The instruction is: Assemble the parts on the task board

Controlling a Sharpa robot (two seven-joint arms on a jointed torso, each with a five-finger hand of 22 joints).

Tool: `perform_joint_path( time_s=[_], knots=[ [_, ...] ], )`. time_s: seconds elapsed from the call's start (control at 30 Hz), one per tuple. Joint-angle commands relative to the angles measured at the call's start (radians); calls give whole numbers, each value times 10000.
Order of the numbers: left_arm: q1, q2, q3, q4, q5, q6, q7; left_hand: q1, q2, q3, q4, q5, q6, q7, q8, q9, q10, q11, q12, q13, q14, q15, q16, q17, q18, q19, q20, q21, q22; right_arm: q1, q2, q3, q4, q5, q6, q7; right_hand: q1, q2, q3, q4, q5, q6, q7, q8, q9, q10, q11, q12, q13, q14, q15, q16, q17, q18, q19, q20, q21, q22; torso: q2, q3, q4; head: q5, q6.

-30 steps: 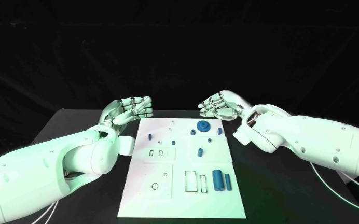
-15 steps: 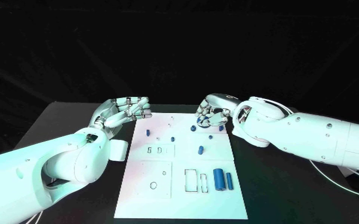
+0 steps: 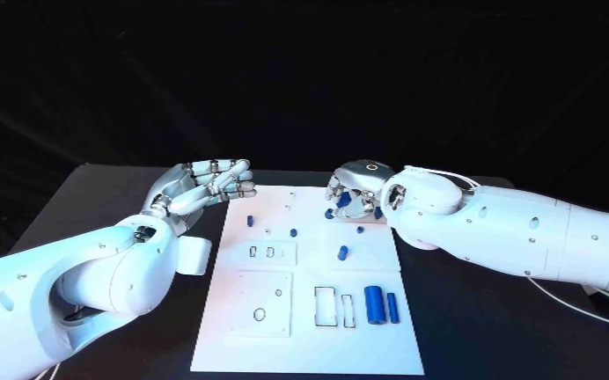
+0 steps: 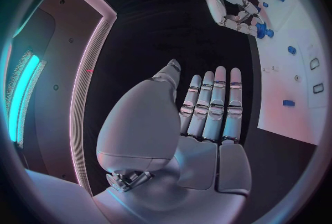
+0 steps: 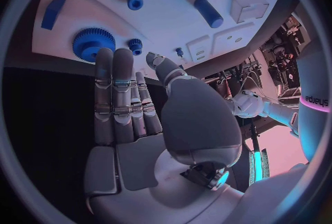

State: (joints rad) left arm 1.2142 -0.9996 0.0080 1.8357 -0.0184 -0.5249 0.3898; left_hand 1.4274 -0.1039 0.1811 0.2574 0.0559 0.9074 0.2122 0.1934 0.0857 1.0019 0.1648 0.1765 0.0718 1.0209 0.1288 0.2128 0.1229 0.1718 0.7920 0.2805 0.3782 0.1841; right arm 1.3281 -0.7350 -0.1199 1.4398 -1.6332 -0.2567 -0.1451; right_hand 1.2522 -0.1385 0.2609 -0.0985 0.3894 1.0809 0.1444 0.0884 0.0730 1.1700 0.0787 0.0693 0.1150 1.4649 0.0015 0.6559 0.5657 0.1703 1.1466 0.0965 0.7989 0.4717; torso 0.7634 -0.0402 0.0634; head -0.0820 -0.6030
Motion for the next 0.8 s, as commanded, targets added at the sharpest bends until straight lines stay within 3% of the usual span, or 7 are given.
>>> perform_joint_path(
  time_s=[0.03,0.2,0.4,0.8],
  knots=[
    [50,-20,12,78,37,222,19,39,-20,-46,-11,-57,23,11,-62,-20,19,25,-59,-14,9,19,-66,16,101,69,-10,34,13,-6,61,3,-45,-588,352,-251,142,21,5,100,62,25,-44,-73,11,-118,-2,11,63,364,-90,1295,1189,-131,313,7,870,1082,87,-21,48,-19,-2],
    [96,-58,13,131,43,245,-6,36,-24,-56,-12,-57,18,17,-76,-27,13,30,-79,-18,8,23,-80,17,100,68,-11,42,16,-15,159,2,-140,-659,443,-287,248,5,98,209,112,34,-78,-110,18,-189,24,8,159,377,-63,3620,3363,-380,842,26,2467,3148,135,-43,76,-34,1],
    [125,-95,14,163,46,276,-41,30,-29,-71,-11,-57,10,26,-97,-36,2,38,-107,-24,4,29,-102,18,98,64,-13,51,20,-18,204,2,-253,-715,566,-340,292,-17,229,285,152,69,-47,-112,27,-210,33,0,197,398,-45,4852,4528,-531,1178,42,3396,4401,194,-56,104,-64,2],
    [157,-140,14,183,47,315,-91,17,-37,-98,-8,-57,-3,44,-133,-52,-16,54,-157,-32,1,40,-139,22,96,56,-14,68,26,-43,263,-2,-343,-735,817,-315,355,-8,451,354,159,204,-34,-69,57,-93,36,21,222,458,-32,5916,5561,-705,1583,63,4298,5661,310,-79,159,-98,44]
  ],
)
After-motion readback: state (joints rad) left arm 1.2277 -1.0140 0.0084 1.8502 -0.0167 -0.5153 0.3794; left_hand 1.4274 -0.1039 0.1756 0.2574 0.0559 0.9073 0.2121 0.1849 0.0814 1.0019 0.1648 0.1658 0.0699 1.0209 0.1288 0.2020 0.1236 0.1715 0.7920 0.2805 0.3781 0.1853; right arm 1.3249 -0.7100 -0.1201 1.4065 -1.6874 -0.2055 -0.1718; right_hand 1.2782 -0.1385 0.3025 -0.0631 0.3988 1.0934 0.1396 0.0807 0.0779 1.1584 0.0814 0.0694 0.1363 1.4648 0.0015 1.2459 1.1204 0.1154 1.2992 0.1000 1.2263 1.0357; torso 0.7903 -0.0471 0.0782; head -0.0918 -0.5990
